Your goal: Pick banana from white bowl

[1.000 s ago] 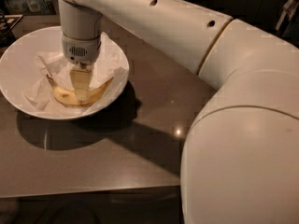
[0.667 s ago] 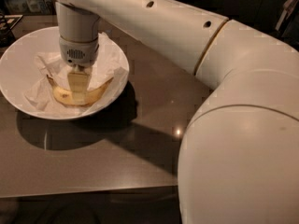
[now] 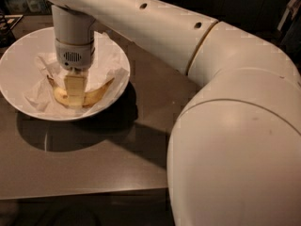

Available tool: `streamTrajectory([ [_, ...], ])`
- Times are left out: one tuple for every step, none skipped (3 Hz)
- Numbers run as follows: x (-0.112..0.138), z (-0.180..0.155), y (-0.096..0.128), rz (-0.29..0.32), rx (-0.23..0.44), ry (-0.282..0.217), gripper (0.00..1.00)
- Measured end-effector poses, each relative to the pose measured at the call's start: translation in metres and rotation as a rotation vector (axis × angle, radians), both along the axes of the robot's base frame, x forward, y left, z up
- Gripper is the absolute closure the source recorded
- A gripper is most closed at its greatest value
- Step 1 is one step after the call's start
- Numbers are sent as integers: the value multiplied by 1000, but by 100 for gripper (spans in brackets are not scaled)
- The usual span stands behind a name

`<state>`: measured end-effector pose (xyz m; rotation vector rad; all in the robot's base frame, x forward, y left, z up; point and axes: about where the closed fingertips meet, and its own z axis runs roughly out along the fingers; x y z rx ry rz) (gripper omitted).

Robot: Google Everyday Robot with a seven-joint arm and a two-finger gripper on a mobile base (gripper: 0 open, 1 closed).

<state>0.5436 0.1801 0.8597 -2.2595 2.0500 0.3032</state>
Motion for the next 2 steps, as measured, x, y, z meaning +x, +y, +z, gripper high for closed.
streamTrajectory([
  [5,-5,-2,4,19,25,39],
  [16,-22,-16,-17,28,53,38],
])
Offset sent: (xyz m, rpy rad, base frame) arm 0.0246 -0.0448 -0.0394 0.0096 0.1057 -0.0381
